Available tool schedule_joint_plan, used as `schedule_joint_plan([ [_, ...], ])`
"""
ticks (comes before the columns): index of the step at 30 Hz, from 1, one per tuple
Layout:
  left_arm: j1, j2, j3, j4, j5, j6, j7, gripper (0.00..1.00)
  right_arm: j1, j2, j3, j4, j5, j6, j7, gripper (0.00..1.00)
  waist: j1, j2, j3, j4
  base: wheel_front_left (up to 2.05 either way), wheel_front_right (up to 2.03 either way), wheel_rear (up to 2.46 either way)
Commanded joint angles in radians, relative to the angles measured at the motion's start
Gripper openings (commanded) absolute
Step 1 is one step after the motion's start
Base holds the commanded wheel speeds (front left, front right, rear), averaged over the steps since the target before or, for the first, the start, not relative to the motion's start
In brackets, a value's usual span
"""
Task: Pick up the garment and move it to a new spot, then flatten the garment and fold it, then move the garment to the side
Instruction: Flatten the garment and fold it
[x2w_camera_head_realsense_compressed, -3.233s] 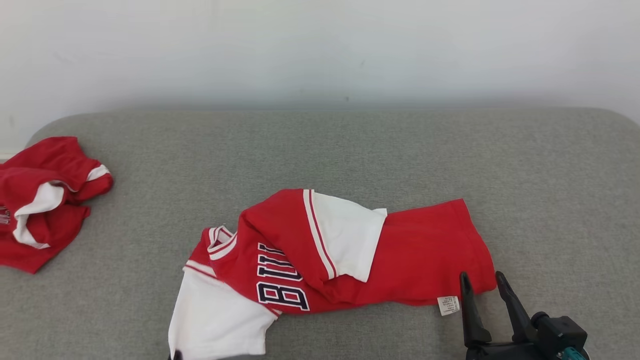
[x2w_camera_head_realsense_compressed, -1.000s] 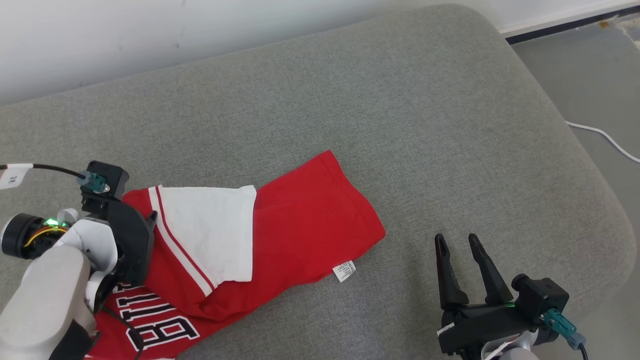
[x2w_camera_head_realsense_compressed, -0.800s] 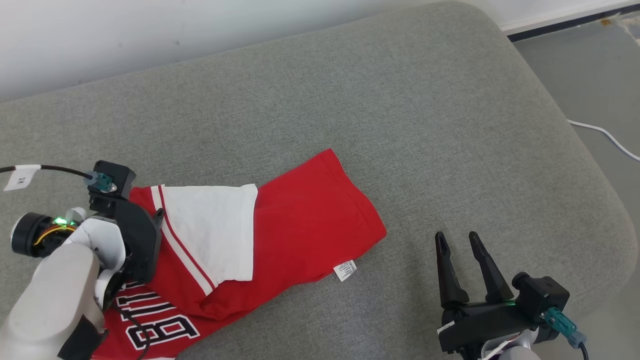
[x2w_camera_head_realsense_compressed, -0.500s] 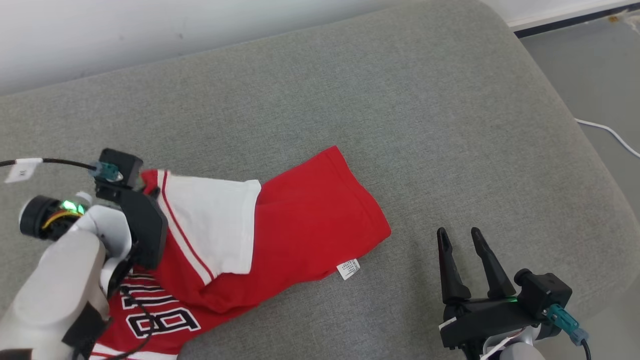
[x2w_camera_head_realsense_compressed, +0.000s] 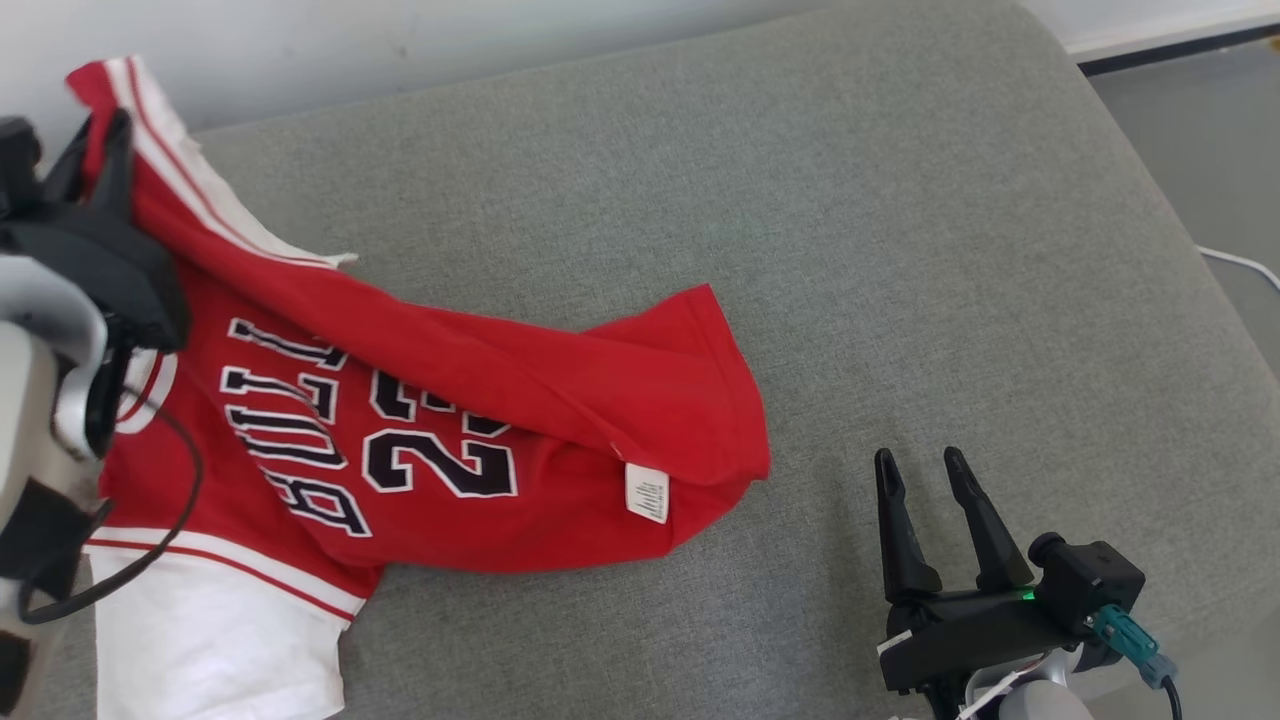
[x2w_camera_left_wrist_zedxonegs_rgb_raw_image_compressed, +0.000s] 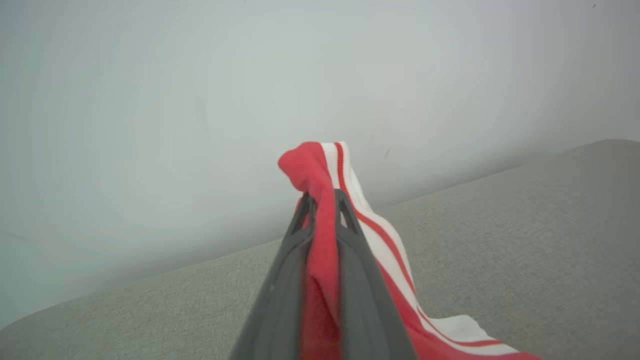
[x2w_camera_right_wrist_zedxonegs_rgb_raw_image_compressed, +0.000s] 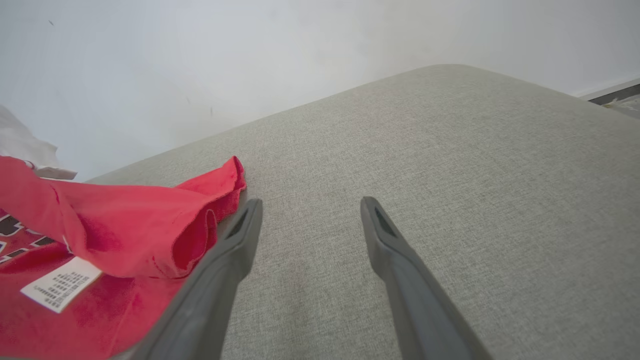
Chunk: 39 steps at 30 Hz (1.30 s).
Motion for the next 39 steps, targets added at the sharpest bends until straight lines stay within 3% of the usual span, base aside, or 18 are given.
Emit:
schedule_joint_plan([
  [1,0.001,0.016,0.003,0.029,0.009,0.011,-0.022,0.00,-0.008,0.003,0.005,0.000,-0.007,-0.002,-0.005,1.00,0.0000,-0.0001,0.013,-0.008,0.00,0.00,0.00],
  [2,0.004,0.018,0.002,0.044,0.012,0.013,-0.033,0.15,-0.011,0.003,0.006,0.000,-0.006,-0.002,-0.005,1.00,0.0000,-0.0001,0.018,-0.012,0.00,0.00,0.00],
  [3,0.009,0.016,0.002,0.060,0.013,0.013,-0.045,0.40,-0.012,0.003,0.008,0.001,-0.006,-0.002,-0.005,1.00,0.0000,-0.0001,0.021,-0.015,0.00,0.00,0.00],
  [4,0.009,0.012,0.005,0.073,0.012,0.017,-0.063,1.00,-0.012,0.003,0.007,0.001,-0.005,-0.002,-0.005,1.00,0.0000,-0.0001,0.024,-0.016,0.00,0.00,0.00],
  [12,-0.017,-0.027,-0.006,0.128,0.026,0.015,-0.199,1.00,0.007,0.003,-0.008,0.005,-0.022,-0.002,-0.005,1.00,0.0000,-0.0001,-0.005,0.014,0.00,0.00,0.00],
  [20,0.068,-0.055,0.040,0.023,-0.004,0.022,-0.258,1.00,0.042,0.003,-0.018,0.004,-0.041,-0.002,-0.005,1.00,0.0000,-0.0001,-0.079,0.080,0.00,0.00,0.00],
  [30,0.389,-0.043,0.116,-0.315,0.063,0.099,-0.260,1.00,0.084,0.003,-0.027,0.005,-0.055,-0.002,-0.005,1.00,0.0000,-0.0001,-0.148,0.157,0.00,0.00,0.00],
  [39,0.698,-0.098,0.203,-0.561,0.134,0.189,-0.260,1.00,0.116,0.003,-0.033,0.009,-0.068,-0.002,-0.005,1.00,0.0000,-0.0001,-0.203,0.212,0.00,0.00,0.00],
])
